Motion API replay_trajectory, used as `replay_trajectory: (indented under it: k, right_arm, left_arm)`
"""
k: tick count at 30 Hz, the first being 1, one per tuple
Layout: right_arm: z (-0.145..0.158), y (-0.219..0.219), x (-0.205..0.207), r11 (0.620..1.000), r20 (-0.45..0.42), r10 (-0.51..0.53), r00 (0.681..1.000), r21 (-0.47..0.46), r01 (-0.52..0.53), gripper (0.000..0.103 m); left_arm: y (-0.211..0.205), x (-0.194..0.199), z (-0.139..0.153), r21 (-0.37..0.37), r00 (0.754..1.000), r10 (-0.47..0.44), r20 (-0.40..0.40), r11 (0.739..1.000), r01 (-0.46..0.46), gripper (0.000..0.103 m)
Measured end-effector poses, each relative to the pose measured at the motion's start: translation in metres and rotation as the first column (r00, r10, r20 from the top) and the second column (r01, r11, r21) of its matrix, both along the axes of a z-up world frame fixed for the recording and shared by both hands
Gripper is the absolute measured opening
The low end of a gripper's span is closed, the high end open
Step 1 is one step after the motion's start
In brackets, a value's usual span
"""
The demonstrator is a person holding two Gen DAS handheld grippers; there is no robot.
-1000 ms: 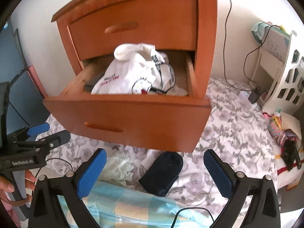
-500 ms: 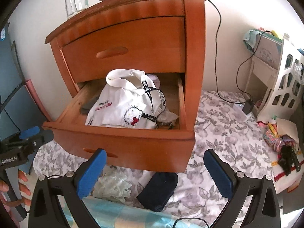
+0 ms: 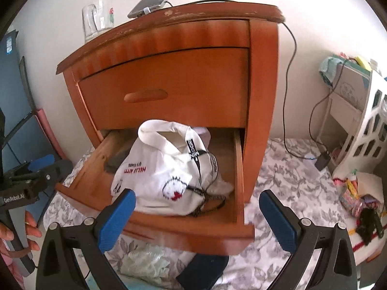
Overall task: Organize soft objects
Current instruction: 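Withdraw both tools and move the left tool back toward the drawer, then move both open tools into the drawer toward the white Hello Kitty bag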
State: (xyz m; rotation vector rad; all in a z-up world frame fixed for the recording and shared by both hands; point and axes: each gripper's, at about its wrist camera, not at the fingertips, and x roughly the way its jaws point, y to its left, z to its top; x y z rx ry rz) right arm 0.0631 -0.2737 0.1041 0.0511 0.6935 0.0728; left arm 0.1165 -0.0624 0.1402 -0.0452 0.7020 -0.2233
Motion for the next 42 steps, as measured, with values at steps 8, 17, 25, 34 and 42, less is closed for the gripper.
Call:
replay_trajectory:
  k: [8, 17, 25, 34, 42]
  right_arm:
    - [-0.006, 0.012, 0.034, 0.998, -0.037, 0.062, 0.997, 0.029, -0.061, 0.103]
    - [-0.027, 0.02, 0.068, 0.995, -0.135, 0.088, 0.987, -0.035, -0.093, 0.103]
    - [-0.042, 0.032, 0.093, 0.984, -0.206, 0.172, 0.963, -0.008, -0.177, 0.085]
    - [-0.055, 0.034, 0.109, 0.983, -0.254, 0.176, 0.951, -0.002, -0.182, 0.067]
    - [-0.055, 0.019, 0.109, 0.985, -0.262, 0.165, 0.951, -0.003, -0.172, 0.063]
  left_arm:
    - [-0.002, 0.035, -0.004, -0.013, 0.998, -0.033, -0.046, 0.999, 0.032, 0.102]
    - [-0.022, 0.066, -0.038, 0.067, 0.984, -0.057, -0.167, 0.995, 0.069, 0.102]
    - [-0.014, 0.086, -0.055, 0.094, 0.977, -0.012, -0.212, 0.995, 0.032, 0.102]
    - [-0.005, 0.099, -0.064, 0.091, 0.971, -0.002, -0.239, 0.996, 0.024, 0.102]
    - [-0.026, 0.107, -0.069, 0.087, 0.964, -0.061, -0.261, 0.992, 0.086, 0.102]
